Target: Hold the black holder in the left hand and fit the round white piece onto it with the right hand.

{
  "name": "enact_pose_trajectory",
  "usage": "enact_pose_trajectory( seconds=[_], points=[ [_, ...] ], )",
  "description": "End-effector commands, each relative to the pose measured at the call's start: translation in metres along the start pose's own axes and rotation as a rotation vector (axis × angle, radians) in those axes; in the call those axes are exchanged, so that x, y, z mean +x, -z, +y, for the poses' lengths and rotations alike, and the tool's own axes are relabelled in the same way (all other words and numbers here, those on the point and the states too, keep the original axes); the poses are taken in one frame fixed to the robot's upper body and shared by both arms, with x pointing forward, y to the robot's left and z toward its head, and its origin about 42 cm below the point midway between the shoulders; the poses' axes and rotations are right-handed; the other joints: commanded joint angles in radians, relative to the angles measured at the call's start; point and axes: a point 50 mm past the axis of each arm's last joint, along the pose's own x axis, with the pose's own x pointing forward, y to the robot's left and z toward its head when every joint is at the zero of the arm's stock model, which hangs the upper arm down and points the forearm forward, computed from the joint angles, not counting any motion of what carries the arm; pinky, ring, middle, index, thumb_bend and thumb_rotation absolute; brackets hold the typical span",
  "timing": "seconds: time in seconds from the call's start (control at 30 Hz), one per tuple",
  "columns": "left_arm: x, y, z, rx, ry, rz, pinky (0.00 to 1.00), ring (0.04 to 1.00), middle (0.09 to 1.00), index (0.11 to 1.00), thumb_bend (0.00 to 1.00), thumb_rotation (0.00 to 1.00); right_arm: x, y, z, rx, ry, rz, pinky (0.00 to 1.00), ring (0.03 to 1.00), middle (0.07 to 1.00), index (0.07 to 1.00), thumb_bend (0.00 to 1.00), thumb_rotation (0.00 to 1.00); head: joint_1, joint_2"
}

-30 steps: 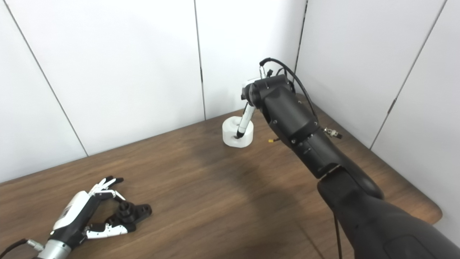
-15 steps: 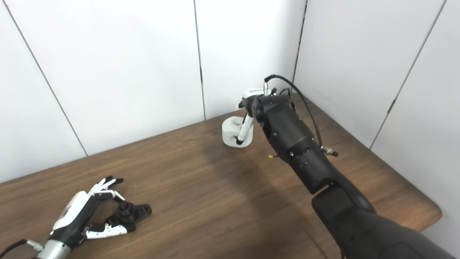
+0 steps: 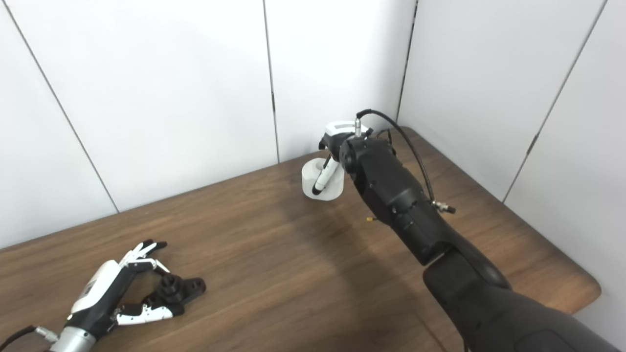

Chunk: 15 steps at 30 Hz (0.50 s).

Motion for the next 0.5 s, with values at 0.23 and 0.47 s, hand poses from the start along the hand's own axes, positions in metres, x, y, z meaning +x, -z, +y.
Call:
enact_pose_trajectory(
  seconds=[0.23, 0.47],
  points=[
    [-0.0481, 0.0295, -0.0607, -0.039, 0.211, 0.176, 1.00, 1.000, 0.930, 0.481, 0.52, 0.06, -0.0007, -0.0097, -0.0311, 0.000, 0.105, -0.020, 0.90, 0.973, 0.993, 0.851, 0.97, 0.37, 0.000, 0.012],
    [-0.0502, 0.0302, -0.0591, -0.034, 0.217, 0.176, 1.00, 1.000, 0.931, 0.481, 0.52, 0.06, -0.0005, -0.0058, -0.0294, -0.024, 0.097, -0.013, 0.90, 0.980, 0.990, 0.835, 0.96, 0.37, -0.004, 0.020]
  ],
)
